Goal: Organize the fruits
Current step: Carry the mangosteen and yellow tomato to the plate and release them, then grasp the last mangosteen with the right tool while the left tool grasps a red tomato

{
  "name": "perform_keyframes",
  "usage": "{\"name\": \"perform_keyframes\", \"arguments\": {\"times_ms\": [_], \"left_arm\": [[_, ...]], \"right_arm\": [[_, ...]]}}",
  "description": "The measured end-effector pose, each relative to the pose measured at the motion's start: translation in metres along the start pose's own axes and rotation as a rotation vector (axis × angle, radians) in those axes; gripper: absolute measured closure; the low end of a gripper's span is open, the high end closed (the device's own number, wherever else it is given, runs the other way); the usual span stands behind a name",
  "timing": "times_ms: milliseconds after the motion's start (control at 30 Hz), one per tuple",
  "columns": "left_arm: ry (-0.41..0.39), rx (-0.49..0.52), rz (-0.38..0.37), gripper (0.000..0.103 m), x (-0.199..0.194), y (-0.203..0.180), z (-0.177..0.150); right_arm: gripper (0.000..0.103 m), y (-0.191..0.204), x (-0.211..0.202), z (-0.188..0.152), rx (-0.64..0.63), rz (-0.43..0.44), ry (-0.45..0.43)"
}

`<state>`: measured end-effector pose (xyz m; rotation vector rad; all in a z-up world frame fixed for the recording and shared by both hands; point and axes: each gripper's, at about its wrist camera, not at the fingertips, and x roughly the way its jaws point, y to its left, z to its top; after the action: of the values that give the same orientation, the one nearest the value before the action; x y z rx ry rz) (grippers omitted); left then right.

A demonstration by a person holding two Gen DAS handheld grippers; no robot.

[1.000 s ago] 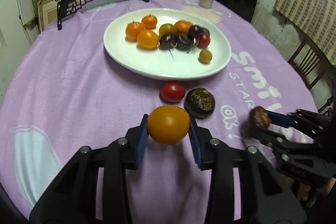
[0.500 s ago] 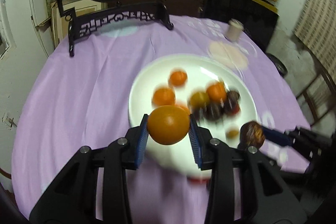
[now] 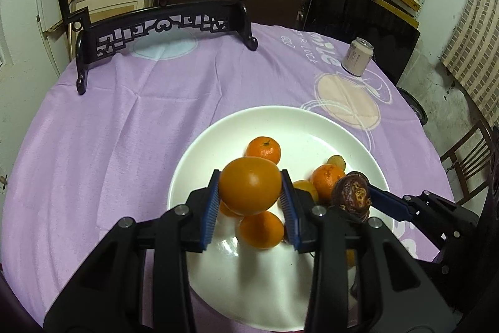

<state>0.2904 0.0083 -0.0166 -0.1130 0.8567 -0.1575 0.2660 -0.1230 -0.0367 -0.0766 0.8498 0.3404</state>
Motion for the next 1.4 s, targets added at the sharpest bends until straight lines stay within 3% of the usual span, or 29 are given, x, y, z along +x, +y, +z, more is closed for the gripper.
{"name": "perform_keyframes", "arguments": {"times_ms": [100, 133, 167, 400, 533, 667, 967, 1200, 1400], "left_arm": [[-0.003, 0.007, -0.001, 0.061, 0.001, -0.003, -0.001], [-0.009, 0.004, -0.003, 0.046, 0.0, -0.002, -0.001], [-0.018, 0.001, -0.002, 0.04, -0.002, -0.001, -0.001], [-0.078, -0.025, -0.016, 0.04, -0.039, 0.008, -0.017], [-0.102, -0.012, 0.009, 0.033, -0.068, 0.014, -0.048], [-0.105, -0.021, -0.01, 0.033, -0.085, 0.021, -0.083], [-0.032, 0.01, -0.033, 0.032, -0.096, 0.024, -0.143], [-0.017, -0.024, -0.029, 0.032, -0.1, 0.04, -0.158], [-0.003, -0.037, -0.031, 0.031, -0.101, 0.046, -0.164]], "right_arm": [[0.062, 0.003, 0.003, 0.0, -0.01, -0.006, -0.001], [0.058, 0.003, 0.004, -0.001, -0.012, -0.016, -0.002], [0.052, 0.002, 0.004, -0.002, -0.013, -0.029, -0.003], [0.046, -0.006, -0.039, -0.021, 0.019, -0.062, -0.075], [0.045, -0.001, -0.072, -0.056, 0.017, -0.046, -0.081], [0.041, 0.002, -0.087, -0.097, 0.036, -0.028, -0.047], [0.04, 0.017, -0.088, -0.134, 0.024, -0.003, 0.037], [0.037, 0.044, -0.063, -0.135, -0.025, 0.045, 0.109], [0.037, 0.051, -0.029, -0.127, -0.03, 0.035, 0.152]]}}
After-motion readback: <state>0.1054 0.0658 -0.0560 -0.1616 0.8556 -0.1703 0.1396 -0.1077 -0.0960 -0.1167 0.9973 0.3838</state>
